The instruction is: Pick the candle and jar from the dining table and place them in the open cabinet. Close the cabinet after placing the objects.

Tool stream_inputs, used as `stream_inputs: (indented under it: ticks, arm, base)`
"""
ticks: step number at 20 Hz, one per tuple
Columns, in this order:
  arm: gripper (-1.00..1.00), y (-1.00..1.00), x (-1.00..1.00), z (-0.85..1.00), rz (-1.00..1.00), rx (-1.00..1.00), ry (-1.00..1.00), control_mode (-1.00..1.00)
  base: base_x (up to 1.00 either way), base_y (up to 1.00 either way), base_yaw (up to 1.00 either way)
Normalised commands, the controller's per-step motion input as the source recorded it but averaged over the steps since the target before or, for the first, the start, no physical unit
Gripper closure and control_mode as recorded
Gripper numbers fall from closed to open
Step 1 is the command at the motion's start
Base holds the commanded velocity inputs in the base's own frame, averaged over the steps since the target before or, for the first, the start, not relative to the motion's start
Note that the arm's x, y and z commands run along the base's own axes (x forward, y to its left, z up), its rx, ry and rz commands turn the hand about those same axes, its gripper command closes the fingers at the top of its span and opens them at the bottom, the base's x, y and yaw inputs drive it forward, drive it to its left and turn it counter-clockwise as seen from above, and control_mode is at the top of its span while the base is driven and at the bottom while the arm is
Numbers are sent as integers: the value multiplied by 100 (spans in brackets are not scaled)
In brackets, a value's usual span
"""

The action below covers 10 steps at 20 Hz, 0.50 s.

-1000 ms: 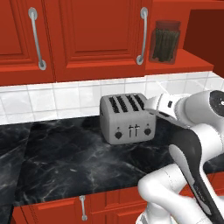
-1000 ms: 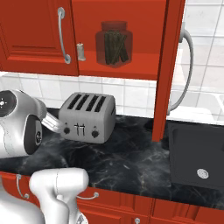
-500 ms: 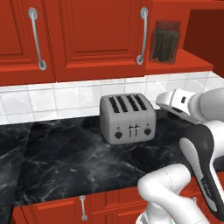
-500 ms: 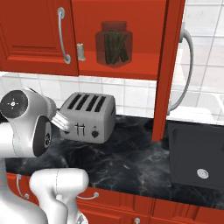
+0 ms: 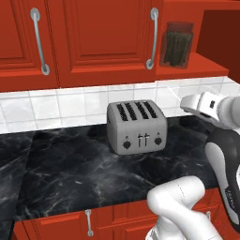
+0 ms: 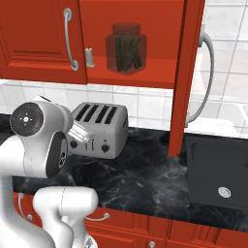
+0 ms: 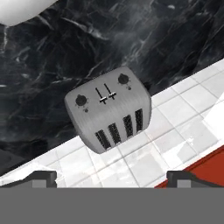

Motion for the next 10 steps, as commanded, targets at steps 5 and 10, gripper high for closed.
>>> stream_inputs:
  ticks: [5,10]
  arm:
    - [-100,-20,-8,-57,0,0,-34,-100]
    - [-100,-12,-5,-66,0,0,-33,-100]
  base:
    - [0,0,0]
    - [0,0,0]
